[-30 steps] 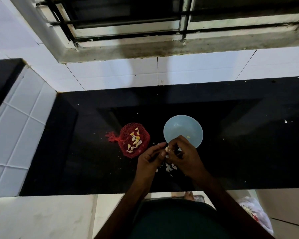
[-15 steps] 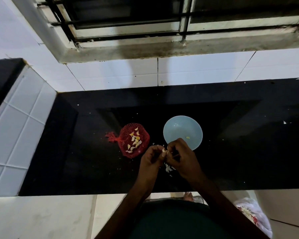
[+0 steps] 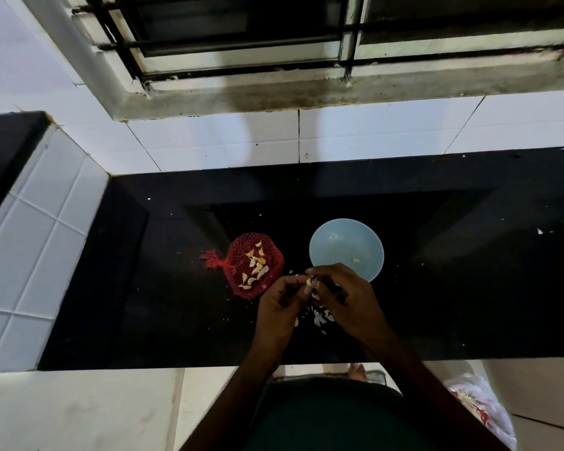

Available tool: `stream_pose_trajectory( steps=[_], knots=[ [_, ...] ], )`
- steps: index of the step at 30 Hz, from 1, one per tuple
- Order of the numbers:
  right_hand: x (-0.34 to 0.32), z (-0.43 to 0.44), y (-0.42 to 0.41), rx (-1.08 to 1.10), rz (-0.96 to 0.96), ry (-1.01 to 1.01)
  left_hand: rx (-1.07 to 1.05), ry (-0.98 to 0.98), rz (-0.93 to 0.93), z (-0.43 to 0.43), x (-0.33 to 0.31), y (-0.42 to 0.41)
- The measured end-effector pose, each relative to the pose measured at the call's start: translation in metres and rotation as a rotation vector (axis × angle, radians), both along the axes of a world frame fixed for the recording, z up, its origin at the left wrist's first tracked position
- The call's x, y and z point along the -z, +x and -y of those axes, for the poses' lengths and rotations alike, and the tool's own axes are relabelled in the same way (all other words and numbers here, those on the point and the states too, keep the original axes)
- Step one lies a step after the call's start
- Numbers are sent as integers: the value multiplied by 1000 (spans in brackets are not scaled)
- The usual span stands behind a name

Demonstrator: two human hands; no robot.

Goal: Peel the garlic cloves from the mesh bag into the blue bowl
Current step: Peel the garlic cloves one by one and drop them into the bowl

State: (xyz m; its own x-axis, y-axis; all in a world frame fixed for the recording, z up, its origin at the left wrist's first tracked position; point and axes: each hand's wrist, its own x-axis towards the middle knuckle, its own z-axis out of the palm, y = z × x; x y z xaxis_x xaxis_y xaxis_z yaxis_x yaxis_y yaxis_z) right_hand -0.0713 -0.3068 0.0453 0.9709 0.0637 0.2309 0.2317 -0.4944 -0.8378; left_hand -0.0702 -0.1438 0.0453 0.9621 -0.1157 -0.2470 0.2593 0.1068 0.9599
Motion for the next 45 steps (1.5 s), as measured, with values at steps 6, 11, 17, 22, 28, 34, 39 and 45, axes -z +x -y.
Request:
stream_pose_trajectory(
  steps=[6, 11, 17, 22, 28, 34, 39, 45],
  knots=[
    [4, 4, 2, -1, 28, 16, 2, -10, -11, -1, 0, 1],
    [2, 12, 7, -65, 100, -64, 30, -68, -70, 0, 0, -1],
    [-5, 17, 7, -165, 57, -192, 67, -67, -111, -1, 5, 1],
    [2, 11, 10, -149, -43, -139, 105, -84, -117, 3, 5, 2],
    [7, 9, 4, -63, -60, -18, 12, -108, -166, -5, 7, 10],
    [7, 13, 0, -62, -92, -86, 14, -48, -151, -6, 12, 8],
    [6, 6, 7, -4, -92, -77, 13, -39, -164, -9, 14, 10],
    [6, 0, 14, -56, -44, -74, 25, -73, -173, -11, 12, 11]
  ],
)
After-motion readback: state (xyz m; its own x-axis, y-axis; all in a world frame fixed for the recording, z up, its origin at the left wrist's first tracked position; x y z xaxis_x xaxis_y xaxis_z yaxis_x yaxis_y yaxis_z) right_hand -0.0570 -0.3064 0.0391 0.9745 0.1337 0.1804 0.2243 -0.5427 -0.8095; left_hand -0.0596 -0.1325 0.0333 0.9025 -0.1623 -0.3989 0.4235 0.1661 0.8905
